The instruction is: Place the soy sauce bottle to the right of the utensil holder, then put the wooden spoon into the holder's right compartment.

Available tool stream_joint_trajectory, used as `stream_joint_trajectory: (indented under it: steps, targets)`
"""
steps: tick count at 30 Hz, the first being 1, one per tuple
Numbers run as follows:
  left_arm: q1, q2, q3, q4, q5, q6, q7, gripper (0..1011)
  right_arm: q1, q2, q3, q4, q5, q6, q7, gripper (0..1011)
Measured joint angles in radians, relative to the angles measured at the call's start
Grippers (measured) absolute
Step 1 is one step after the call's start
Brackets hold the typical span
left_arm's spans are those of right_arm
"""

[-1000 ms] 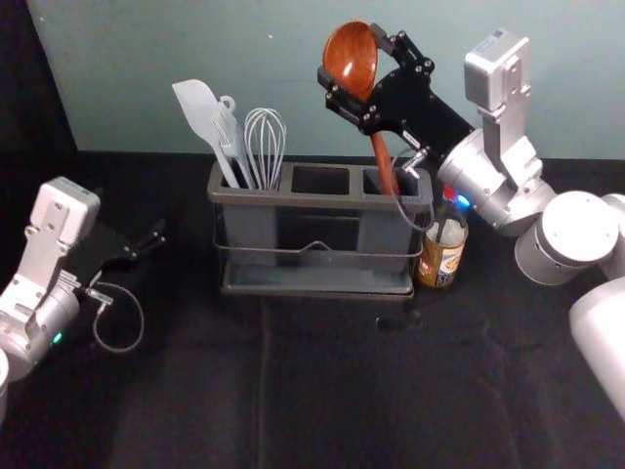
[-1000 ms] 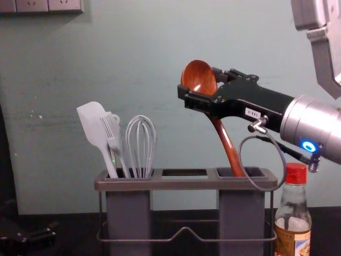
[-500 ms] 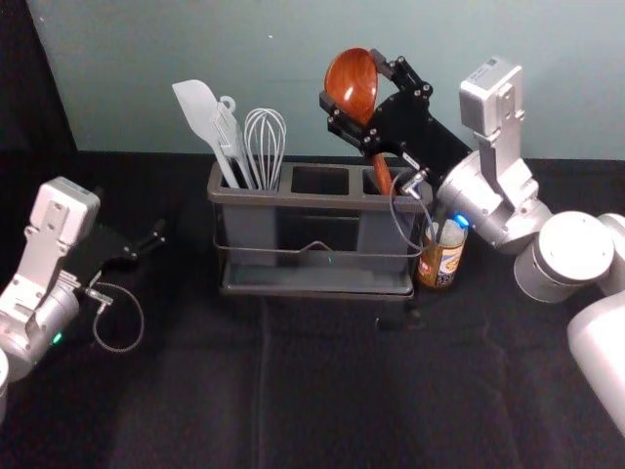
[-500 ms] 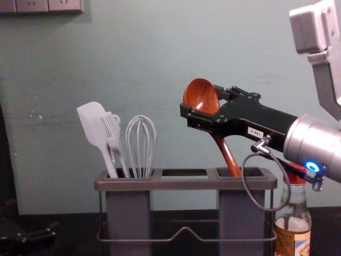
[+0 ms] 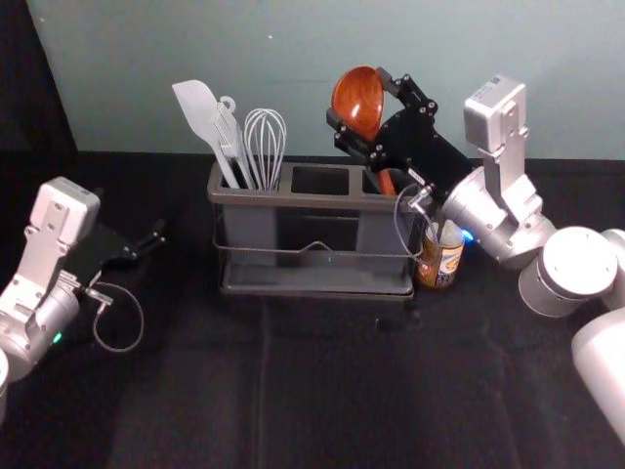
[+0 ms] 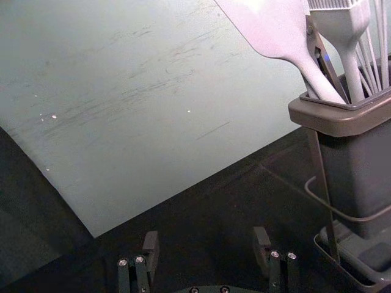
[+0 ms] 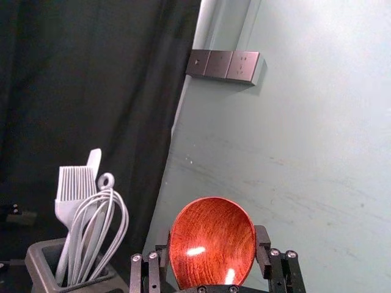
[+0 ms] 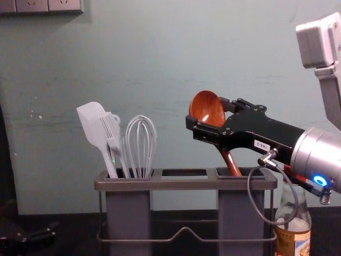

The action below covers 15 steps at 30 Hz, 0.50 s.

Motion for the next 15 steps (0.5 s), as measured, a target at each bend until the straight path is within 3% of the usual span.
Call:
stream_joint_trajectory:
  steps: [15]
  targets:
    - [0.0,0.0,0.0,0.0,0.0,0.0,0.0,1005,-0.008,0.001,0.006,-0.005,0.002,-0.003,0.002,840]
